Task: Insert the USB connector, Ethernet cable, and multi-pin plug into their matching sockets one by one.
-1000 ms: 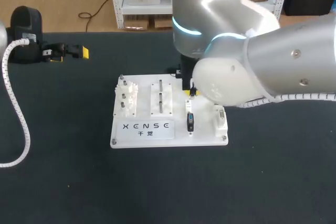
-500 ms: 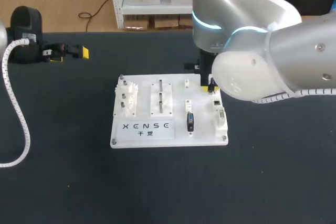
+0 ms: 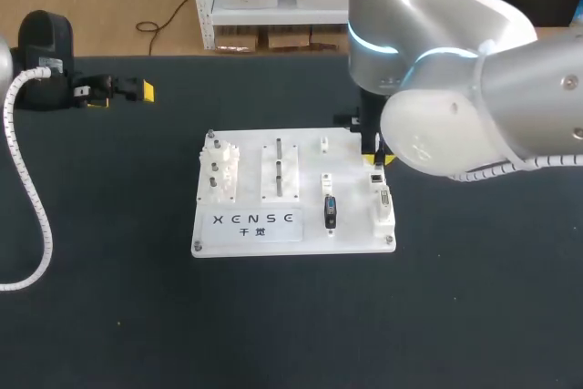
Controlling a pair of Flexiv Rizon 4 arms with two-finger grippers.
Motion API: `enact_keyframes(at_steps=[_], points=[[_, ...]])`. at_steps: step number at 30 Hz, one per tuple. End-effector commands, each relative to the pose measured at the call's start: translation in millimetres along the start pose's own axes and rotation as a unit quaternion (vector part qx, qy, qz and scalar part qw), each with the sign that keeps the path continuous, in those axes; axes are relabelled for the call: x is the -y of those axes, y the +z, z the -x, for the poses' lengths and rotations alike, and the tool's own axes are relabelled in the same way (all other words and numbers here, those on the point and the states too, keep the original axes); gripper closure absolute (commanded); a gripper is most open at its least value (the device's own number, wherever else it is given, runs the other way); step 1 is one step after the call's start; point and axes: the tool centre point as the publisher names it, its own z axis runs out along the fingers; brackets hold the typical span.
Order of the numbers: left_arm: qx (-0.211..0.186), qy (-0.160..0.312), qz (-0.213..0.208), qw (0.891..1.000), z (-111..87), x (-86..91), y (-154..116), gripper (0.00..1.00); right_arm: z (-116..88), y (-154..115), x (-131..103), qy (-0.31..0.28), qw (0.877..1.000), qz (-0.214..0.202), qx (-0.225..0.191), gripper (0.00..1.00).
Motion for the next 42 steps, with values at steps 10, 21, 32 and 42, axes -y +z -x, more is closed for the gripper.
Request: enact_keyframes(at_steps=[10, 21, 32, 42], points=[[0.000, 0.000, 0.000, 1.000, 0.0, 0.0, 0.0, 0.00, -8.5, 4.7, -0.3, -0.011, 1.000, -0.001, -0.004, 1.00], [0.000, 0.000, 0.000, 1.000, 0.0, 0.0, 0.0, 0.00, -12.1, 12.4, -5.4, -0.020, 1.000, -0.004, -0.006, 1.00], [0.000, 0.000, 0.000, 1.000, 0.0, 0.0, 0.0, 0.00, -9.4, 14.4, -3.2, -0.016, 1.000, -0.007, -0.005, 1.00], [0.000, 0.000, 0.000, 1.000, 0.0, 0.0, 0.0, 0.00, -15.3, 26.9, 1.4, 0.000, 1.000, -0.008, -0.021, 1.00]])
